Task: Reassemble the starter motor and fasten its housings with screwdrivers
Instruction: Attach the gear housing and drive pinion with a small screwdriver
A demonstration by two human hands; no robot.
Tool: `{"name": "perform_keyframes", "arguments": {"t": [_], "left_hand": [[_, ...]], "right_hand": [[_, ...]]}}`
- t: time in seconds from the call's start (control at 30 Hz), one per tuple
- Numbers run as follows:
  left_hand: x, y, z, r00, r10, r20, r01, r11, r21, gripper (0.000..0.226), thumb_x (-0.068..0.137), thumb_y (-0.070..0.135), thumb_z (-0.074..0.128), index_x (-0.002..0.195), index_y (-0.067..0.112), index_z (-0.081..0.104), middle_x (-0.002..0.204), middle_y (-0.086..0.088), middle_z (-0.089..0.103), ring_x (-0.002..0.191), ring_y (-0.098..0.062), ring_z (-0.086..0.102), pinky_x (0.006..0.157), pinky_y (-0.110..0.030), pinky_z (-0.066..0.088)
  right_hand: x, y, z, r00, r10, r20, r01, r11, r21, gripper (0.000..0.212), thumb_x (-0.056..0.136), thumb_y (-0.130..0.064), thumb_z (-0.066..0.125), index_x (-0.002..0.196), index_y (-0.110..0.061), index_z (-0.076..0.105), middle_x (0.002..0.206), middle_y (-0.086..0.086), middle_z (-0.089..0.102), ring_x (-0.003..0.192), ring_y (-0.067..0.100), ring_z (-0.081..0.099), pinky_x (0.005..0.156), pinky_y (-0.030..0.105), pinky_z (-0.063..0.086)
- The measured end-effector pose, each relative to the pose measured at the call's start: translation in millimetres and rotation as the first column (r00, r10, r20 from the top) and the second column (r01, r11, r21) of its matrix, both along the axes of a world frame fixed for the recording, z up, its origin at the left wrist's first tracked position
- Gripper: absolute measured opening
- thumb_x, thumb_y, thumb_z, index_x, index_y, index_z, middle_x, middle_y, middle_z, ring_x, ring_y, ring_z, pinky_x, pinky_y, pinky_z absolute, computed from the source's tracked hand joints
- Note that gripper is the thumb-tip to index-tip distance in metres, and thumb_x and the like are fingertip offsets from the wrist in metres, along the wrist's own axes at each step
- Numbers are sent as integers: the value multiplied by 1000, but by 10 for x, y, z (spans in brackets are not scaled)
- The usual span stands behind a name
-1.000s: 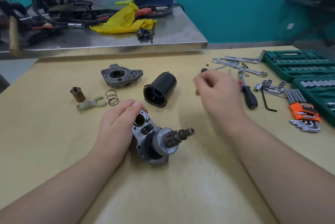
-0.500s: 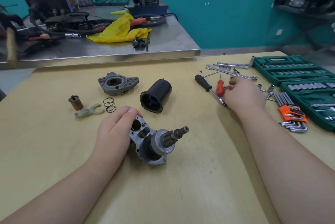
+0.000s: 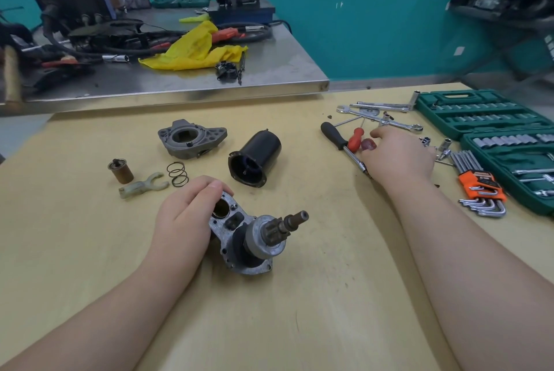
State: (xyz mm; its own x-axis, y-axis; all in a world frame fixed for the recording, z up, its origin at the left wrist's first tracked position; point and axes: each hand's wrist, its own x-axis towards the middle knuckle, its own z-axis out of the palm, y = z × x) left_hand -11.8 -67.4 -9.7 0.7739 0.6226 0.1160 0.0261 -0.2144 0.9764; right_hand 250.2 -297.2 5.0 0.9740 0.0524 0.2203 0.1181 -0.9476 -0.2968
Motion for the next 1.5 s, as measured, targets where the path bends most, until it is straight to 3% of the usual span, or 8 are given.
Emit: {"name": "perform_keyframes", "arguments": {"t": [0.17,0.3,0.37,0.5,0.73,1.0,1.13,1.5], "left_hand": [[2,1,13,1000,-2,-2,2,1000,1,35,90,48,55,94,21,77,82,-2,70,74,-9,65,68,-37,47],[-3,-6,15,1000,-12,3,12,1000,-2,34,90,47,55,97,21,77,87,-3,72,77,-10,66,70,-37,49],[-6,-2,17,1000,-19,-2,19,1000,5,33,92,45,55,97,21,77,87,-4,72,77,-11,67,70,-37,50],[-17,15,30,1000,-13,-19,14,998,66,30,96,43,53,98,25,77,88,1,75,81,-10,70,72,-35,49],[-47,39,91,998,-63,-30,66,986,155,28,102,39,51,103,26,76,97,2,76,97,-21,71,86,-49,56],[-85,7,158,993,-116,-15,116,974,193,28,101,26,49,104,27,76,103,11,76,101,-15,69,86,-46,52],[-75,-6,150,987,-158,41,152,980,126,27,102,19,50,104,32,73,113,4,77,103,-22,69,93,-56,52],[-44,14,158,961,-246,123,242,969,43,21,100,17,52,100,33,66,96,-3,74,91,-18,67,82,-41,49]], "right_hand": [[-116,-17,120,998,5,70,-26,952,305,40,98,-40,62,137,-32,66,110,0,76,108,31,68,88,41,48],[-598,195,365,947,320,30,-198,506,840,46,94,-34,79,136,-34,61,94,-12,79,81,8,75,68,33,54],[-875,313,401,856,512,70,-259,307,916,65,89,-10,78,145,-32,53,99,-2,78,78,16,77,64,32,56],[-1301,467,371,674,732,96,-308,161,938,75,79,-4,69,143,-42,55,105,2,70,84,23,77,77,33,63],[-1443,584,228,646,762,34,-189,117,975,34,81,-16,76,115,-24,74,96,-5,73,91,25,76,86,37,61],[-1519,552,278,646,744,171,-339,78,938,31,88,-6,83,115,-13,68,98,12,78,80,21,77,71,22,57],[-1540,567,290,632,755,174,-334,63,940,34,83,-12,81,114,-14,68,99,15,78,81,25,79,73,25,58],[-1524,593,256,629,759,169,-339,71,938,34,81,-13,82,112,-17,69,100,14,79,86,35,78,78,30,59]]}}
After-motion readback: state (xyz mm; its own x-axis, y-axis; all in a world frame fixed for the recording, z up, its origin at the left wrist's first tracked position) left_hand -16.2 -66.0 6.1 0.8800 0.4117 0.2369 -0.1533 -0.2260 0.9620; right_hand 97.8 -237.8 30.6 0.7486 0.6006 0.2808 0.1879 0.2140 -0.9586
